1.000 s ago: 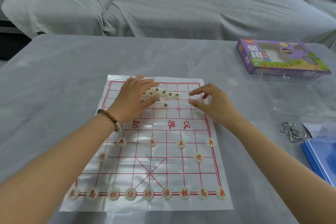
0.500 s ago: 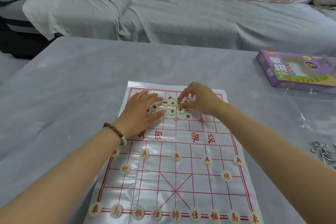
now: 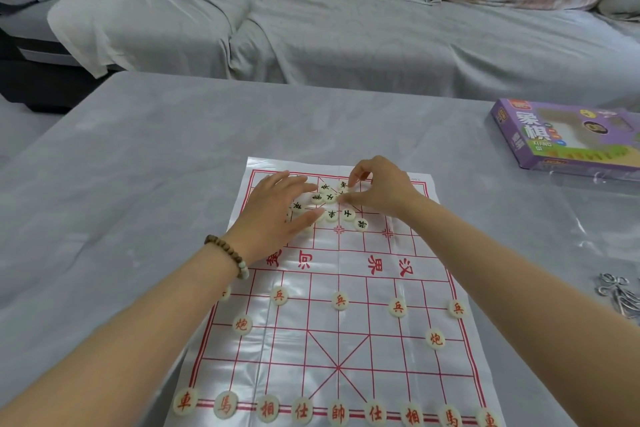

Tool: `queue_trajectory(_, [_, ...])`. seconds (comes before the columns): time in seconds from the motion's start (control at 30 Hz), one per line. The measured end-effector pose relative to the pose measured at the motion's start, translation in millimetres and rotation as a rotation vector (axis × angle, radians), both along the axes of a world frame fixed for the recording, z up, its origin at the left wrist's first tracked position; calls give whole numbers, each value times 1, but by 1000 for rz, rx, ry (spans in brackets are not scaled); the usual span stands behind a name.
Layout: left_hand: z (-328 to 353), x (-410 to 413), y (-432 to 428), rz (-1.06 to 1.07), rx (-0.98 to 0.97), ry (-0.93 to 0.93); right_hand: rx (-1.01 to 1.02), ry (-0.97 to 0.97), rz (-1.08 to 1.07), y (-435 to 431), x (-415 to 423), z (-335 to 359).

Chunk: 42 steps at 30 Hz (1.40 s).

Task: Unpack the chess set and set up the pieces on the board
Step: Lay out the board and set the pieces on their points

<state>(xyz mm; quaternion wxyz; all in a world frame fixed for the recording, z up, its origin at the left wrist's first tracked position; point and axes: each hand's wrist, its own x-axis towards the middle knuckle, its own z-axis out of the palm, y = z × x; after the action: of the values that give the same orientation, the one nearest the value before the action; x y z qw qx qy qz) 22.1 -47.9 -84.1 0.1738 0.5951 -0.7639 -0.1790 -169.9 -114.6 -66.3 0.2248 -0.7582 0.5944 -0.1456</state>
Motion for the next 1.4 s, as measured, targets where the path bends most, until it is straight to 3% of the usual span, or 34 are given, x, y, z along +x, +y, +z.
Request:
queue_trajectory(0.23, [2,-6,4,4,5,10,-111,107,26,0,4,0])
queue_trajectory(0.43, [6,-28,14,-54,-16,6,-153,-38,13,30,-44,24])
queue_trajectory(0.57, [6,-51,21,-88,-32,39,-133,61,14,55,-76,14])
queue_trajectory(0.7, [5,-68,23,-104,-46,-52,-179,149,41,65,-80,-4])
queue_trajectory(1.0, [4,-40,28,-52,-27,-121,-87,165,199,68,-89,-3])
queue_trajectory(1.4, [0,-21,37,-18,37,-107,-188,120,101,66,-75,-8])
